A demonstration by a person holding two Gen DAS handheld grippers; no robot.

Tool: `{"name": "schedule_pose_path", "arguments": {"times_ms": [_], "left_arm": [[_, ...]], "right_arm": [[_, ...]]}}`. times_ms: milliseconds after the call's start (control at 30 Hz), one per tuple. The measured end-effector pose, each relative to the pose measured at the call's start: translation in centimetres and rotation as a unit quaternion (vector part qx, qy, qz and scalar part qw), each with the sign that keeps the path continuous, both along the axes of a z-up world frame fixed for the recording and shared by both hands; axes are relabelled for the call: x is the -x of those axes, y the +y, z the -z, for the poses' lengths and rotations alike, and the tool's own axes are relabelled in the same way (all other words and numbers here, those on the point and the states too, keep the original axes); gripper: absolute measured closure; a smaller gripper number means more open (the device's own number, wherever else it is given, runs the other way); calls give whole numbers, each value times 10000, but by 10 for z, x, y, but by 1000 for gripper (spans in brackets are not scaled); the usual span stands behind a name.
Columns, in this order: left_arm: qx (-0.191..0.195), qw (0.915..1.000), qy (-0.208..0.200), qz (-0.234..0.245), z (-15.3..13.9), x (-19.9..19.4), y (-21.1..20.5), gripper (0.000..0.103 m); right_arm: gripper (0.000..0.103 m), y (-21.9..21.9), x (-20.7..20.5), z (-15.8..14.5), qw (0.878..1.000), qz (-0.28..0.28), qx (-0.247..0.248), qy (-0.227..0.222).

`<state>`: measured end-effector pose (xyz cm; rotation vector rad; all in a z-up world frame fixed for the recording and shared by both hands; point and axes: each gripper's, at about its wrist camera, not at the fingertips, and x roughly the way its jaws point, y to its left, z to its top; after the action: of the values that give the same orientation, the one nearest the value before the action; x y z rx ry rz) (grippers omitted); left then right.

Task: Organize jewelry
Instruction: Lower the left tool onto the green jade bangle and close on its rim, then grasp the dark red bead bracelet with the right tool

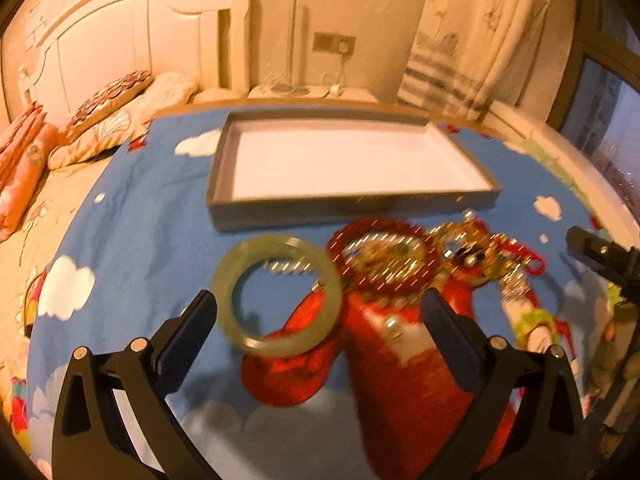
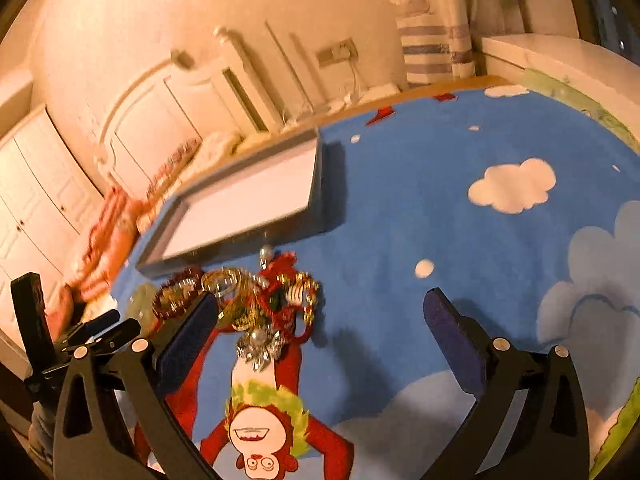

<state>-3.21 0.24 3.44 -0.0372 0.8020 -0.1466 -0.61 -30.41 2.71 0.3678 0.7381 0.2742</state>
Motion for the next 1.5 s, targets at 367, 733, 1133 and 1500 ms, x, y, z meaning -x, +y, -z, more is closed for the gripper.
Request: {"name": "schedule_pose_path", "arguments": {"times_ms": [367, 733, 1133, 1500], "left_arm": [[-564, 9982, 89, 162, -3, -23, -25, 29], [-647, 9945, 496, 663, 28, -25, -13, 81], [-567, 9980, -117, 243, 12, 22, 27, 90], [-317, 9985, -274, -363, 5, 64, 90, 90]], "right_arm": [[19, 19, 12, -4, 9976, -327, 481, -380], [19, 31, 12, -6, 9955, -353, 781, -393], [60, 157, 11, -27, 9440, -3018, 1145, -687], [77, 225, -31, 4, 9093, -3617, 2056, -117]]}}
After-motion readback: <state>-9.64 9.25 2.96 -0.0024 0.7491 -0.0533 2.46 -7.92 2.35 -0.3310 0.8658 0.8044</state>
